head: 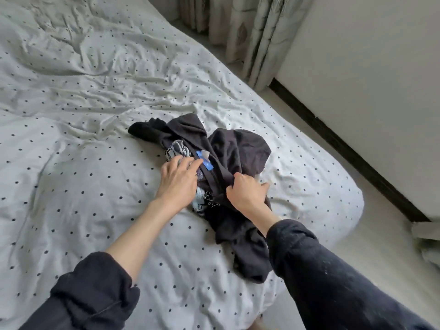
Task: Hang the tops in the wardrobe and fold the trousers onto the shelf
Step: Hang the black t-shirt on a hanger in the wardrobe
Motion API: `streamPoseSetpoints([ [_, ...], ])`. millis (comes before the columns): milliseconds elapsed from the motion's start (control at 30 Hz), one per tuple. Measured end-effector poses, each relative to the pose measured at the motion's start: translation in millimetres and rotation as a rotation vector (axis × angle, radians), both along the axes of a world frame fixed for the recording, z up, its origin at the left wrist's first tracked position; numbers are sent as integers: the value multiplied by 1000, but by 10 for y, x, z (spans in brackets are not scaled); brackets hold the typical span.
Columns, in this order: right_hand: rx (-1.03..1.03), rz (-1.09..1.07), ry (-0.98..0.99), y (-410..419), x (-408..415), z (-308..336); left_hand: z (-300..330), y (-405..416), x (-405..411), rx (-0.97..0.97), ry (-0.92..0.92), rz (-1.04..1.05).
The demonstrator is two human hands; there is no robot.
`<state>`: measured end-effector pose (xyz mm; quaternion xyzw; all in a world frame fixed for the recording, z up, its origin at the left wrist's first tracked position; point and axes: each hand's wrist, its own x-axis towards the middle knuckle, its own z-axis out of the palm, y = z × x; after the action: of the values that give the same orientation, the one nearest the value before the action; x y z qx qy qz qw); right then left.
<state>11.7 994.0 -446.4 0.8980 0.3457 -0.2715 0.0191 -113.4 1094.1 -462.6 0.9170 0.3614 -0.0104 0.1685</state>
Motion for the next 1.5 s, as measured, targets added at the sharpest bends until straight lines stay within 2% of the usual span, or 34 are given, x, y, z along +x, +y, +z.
streamPoseSetpoints([
  [100, 208, 15, 58, -221, 137, 223, 179, -38, 118, 43, -77, -17],
  [200, 346, 49, 46, -596, 347, 596, 478, -166, 393, 36, -80, -223],
  [333, 455, 27, 54, -1199, 659, 1106, 908, -540, 870, -115, -70, -441],
  [467, 521, -154, 43, -1995, 950, 1639, 1390, -1165, 1331, -234, -104, -585],
  [633, 651, -395, -19, -3283, 1072, 2187, 1914, -2184, 1733, -338, -290, -701],
  [733, 675, -514, -93, -4046, 1076, 2455, 2202, -2822, 1938, -418, -302, -812],
  [867, 658, -665, -249, -4985, 1015, 2774, 2545, -3631, 2197, -442, -339, -977],
  [1000, 555, -803, -407, -5846, 797, 3027, 2790, -4505, 2412, -430, -357, -1100],
  [1133, 389, -958, -579, -6636, 482, 3157, 2831, -5471, 2542, -361, -251, -1283],
  [1233, 313, -1049, -652, -6998, 333, 3270, 2700, -5842, 2599, -229, -183, -1394],
  [1333, 213, -1245, -732, -7562, 91, 3364, 2657, -6260, 2710, -145, -122, -1505],
  [1500, 107, -1552, -812, -8368, -347, 3401, 2817, -7022, 2794, -174, -130, -1616],
])
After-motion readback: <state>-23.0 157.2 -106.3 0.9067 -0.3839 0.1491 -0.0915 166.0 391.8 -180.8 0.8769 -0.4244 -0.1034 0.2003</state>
